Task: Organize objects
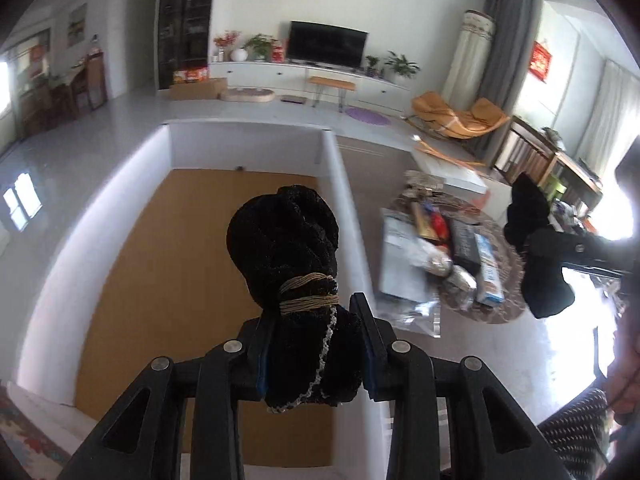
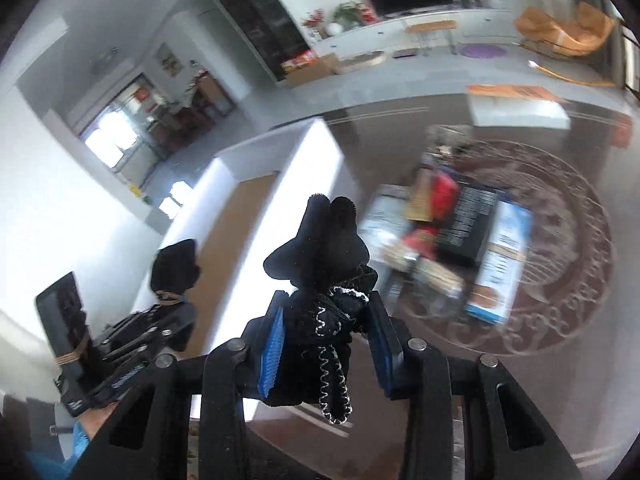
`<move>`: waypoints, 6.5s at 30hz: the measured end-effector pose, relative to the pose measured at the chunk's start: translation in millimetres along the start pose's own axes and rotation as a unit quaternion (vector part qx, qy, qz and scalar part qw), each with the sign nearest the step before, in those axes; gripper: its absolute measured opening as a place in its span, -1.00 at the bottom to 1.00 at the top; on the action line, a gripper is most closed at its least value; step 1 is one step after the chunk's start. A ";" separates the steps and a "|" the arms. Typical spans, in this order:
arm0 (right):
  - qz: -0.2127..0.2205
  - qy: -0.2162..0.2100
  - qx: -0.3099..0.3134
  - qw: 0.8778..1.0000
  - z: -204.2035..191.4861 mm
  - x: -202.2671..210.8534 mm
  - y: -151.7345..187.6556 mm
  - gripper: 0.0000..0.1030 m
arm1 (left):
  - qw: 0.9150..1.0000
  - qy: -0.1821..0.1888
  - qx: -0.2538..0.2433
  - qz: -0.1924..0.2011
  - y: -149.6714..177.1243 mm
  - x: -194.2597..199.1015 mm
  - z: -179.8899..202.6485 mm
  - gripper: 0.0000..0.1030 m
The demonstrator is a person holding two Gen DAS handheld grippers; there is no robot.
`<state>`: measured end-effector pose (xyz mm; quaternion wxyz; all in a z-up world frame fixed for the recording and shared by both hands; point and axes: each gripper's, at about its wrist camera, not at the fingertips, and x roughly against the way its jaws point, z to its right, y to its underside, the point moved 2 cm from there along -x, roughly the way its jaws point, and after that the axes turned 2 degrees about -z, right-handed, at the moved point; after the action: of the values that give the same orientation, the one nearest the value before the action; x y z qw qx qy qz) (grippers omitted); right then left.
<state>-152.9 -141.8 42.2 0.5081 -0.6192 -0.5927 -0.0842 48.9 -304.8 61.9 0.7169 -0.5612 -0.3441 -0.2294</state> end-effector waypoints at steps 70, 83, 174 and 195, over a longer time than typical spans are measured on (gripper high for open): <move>0.058 0.368 -0.109 0.922 226.9 33.6 154.6 1.00 | 0.978 0.053 -0.185 -0.075 74.4 -168.0 258.2 1.00; 0.058 0.367 -0.109 0.922 226.6 33.4 154.6 1.00 | 0.979 0.049 -0.183 -0.077 78.6 -162.6 248.4 1.00; 0.054 0.378 -0.131 0.915 278.5 38.1 124.5 0.93 | 0.982 0.043 -0.169 -0.074 77.3 -159.4 207.8 1.00; 0.053 0.378 -0.131 0.915 278.2 38.7 124.5 0.93 | 0.982 0.043 -0.169 -0.074 77.4 -159.3 207.6 1.00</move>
<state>-178.4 113.3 -127.1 0.6124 -0.6329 -0.3061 -0.3615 -49.5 -93.6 -80.1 0.6070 -0.6369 -0.3097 -0.3604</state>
